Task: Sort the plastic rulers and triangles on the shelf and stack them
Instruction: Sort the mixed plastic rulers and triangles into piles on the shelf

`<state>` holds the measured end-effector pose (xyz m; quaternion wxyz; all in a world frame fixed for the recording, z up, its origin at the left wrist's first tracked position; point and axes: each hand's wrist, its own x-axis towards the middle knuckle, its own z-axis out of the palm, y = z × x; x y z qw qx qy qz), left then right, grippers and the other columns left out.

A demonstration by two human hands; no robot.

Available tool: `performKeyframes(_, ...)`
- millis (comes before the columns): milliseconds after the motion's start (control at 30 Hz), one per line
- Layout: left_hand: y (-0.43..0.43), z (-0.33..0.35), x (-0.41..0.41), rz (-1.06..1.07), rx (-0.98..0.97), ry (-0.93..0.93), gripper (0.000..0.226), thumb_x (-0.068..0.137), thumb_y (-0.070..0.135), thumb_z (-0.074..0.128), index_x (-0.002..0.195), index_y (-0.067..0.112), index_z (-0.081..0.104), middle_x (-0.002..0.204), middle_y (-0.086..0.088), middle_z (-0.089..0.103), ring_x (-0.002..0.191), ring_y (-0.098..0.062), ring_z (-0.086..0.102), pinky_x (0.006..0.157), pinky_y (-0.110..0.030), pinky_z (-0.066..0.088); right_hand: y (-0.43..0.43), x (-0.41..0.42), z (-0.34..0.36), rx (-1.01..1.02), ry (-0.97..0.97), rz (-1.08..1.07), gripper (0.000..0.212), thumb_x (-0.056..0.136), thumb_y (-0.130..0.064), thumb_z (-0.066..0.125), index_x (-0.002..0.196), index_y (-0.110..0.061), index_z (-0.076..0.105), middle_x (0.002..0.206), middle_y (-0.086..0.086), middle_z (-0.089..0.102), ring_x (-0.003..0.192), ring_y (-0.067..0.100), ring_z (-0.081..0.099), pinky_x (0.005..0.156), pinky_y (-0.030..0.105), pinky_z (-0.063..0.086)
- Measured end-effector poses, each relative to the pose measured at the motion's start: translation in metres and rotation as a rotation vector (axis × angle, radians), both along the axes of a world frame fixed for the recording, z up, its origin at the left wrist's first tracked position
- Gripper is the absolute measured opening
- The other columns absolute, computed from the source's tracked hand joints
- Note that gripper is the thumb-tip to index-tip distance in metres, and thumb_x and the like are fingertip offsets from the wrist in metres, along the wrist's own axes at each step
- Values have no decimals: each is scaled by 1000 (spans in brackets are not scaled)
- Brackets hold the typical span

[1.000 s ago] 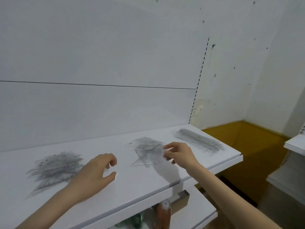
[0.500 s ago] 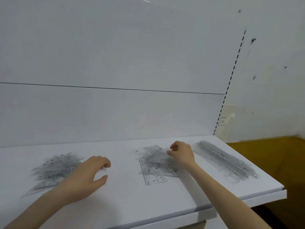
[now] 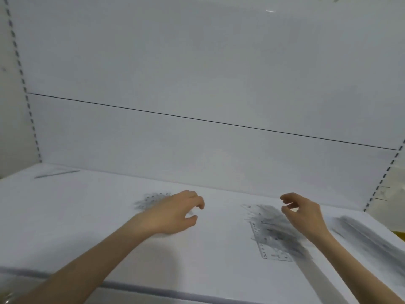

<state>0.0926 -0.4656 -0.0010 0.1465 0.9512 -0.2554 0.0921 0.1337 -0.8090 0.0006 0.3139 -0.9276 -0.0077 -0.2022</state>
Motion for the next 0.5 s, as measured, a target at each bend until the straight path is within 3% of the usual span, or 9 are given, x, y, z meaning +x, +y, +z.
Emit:
performKeyframes(100,45,7,-4,71,8,-8,28,90,29,49,118,28,51,116,11,51,108,-8,48,90,-30,42,50,6,9,-20,-8,102,26,82,-7,65,104,-19,66,100,-7,67,90,13,63,80,32,49)
performKeyframes(300,190,18,-27,282,-38,6,25,93,29,52,117,24,57,119,10,55,110,-8,48,93,-29,40,195,29,26,-117,-14,367,29,84,-10,64,112,-20,63,105,-7,63,93,10,60,75,25,46)
performKeyframes(500,348,6,-73,554,-184,-28,16,88,34,59,104,35,58,109,15,60,95,0,54,80,-19,47,369,45,18,-228,42,634,35,85,-21,67,119,-22,58,108,-4,64,93,9,62,77,24,49)
